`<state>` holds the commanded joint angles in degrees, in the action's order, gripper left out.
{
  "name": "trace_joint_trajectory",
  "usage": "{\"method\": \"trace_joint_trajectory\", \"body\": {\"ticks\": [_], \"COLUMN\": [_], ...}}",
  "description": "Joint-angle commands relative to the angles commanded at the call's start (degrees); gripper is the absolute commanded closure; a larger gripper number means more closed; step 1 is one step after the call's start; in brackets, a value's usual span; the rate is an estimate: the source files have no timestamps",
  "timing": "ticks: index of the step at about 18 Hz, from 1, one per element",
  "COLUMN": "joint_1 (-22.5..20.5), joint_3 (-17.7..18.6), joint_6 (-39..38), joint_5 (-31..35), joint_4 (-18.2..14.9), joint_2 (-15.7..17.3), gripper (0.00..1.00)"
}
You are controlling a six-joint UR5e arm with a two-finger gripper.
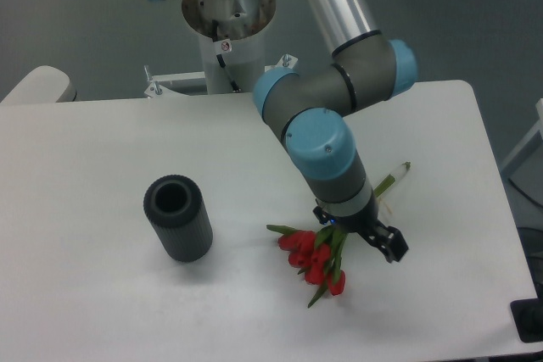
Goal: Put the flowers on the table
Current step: 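Open the gripper to release the tulips onto the table, then raise the open gripper up and away from the tulips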
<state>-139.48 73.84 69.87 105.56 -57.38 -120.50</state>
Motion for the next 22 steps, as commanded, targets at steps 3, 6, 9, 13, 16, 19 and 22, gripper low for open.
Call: {"method": "trace_joint_trajectory", "body": {"ticks": [3, 6, 9, 13, 16, 19, 22], "joint_1": [-0.3, -0.8, -1.5, -2.5, -4.3, -6.3, -6.6], "joint_3": [-2.7, -6.9, -9.7, -10.9, -11.1, -11.0, -11.0], "joint_6": [0.3, 0.4, 0.4, 2.5, 2.6, 2.8, 5.0], "joint_5": [-3.4, -7.5, -10.7, -14.1, -19.9, -26.7, -27.7], "joint_4": [-1.2, -1.3, -0.7, 1.8, 2.5, 2.5, 2.4], "joint_2": [-0.4, -1.6, -2.5, -3.3, -2.8, -2.5, -2.5], "gripper": [0.03, 0.03, 0.03, 0.03, 0.03, 0.02, 0.02]}}
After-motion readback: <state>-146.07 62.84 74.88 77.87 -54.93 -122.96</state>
